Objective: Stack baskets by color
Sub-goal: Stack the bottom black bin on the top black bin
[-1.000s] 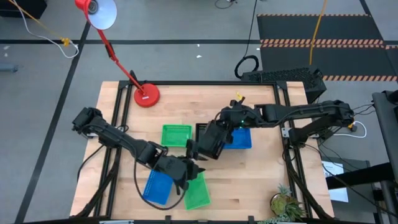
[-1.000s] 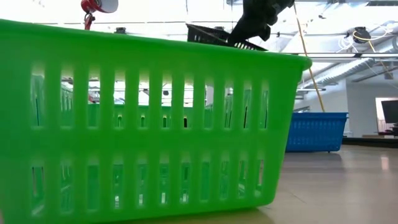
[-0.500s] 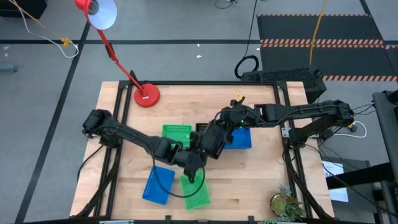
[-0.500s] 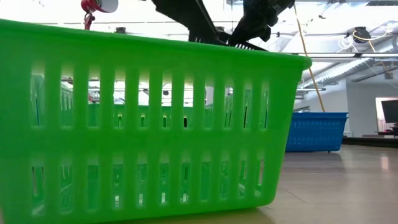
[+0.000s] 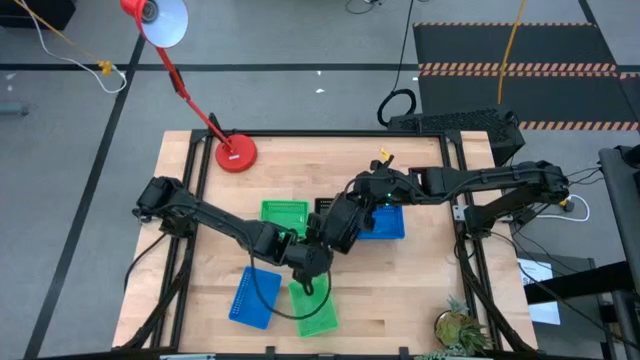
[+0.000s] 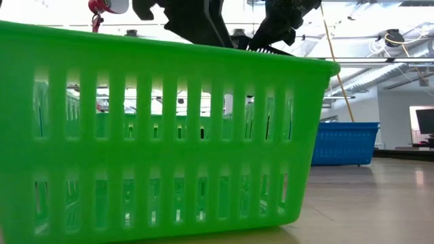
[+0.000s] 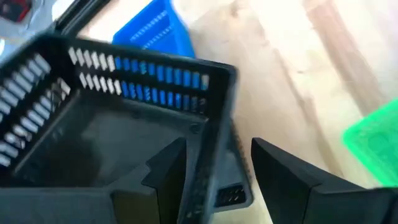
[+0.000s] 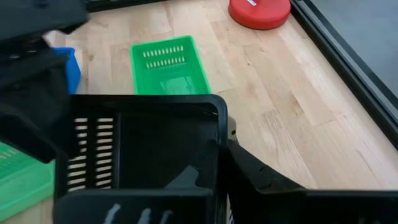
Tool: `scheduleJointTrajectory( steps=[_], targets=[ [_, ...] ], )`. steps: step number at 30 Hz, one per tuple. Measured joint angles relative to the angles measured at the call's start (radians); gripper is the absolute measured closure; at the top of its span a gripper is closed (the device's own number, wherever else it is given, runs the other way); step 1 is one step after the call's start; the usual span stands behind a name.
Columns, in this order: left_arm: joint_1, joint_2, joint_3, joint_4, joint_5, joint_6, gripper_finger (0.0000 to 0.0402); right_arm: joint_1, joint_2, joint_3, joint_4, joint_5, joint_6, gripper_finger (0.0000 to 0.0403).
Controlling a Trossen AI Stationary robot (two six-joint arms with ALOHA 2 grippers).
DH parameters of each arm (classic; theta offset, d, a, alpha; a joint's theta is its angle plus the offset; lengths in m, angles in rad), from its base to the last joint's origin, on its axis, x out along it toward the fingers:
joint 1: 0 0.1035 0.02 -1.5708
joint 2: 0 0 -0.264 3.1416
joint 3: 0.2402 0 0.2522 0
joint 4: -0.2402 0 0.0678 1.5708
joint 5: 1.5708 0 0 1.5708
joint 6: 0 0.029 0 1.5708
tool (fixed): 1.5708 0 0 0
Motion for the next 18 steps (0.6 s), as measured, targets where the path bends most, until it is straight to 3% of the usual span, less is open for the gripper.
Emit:
scheduleJointTrajectory(
  steps=[11,18],
  targets=[
    [0.000,0.000,0.000,-0.033,-0.037,0.020,0.0220,-0.001,0.000,0.000,0.002,0.003,0.003,0.0393],
    [0.011,0.000,0.000,-0.039,-0.040,0.049,0.0297,0.000,0.000,0.000,0.001,0.000,0.016,0.0393]
  ],
)
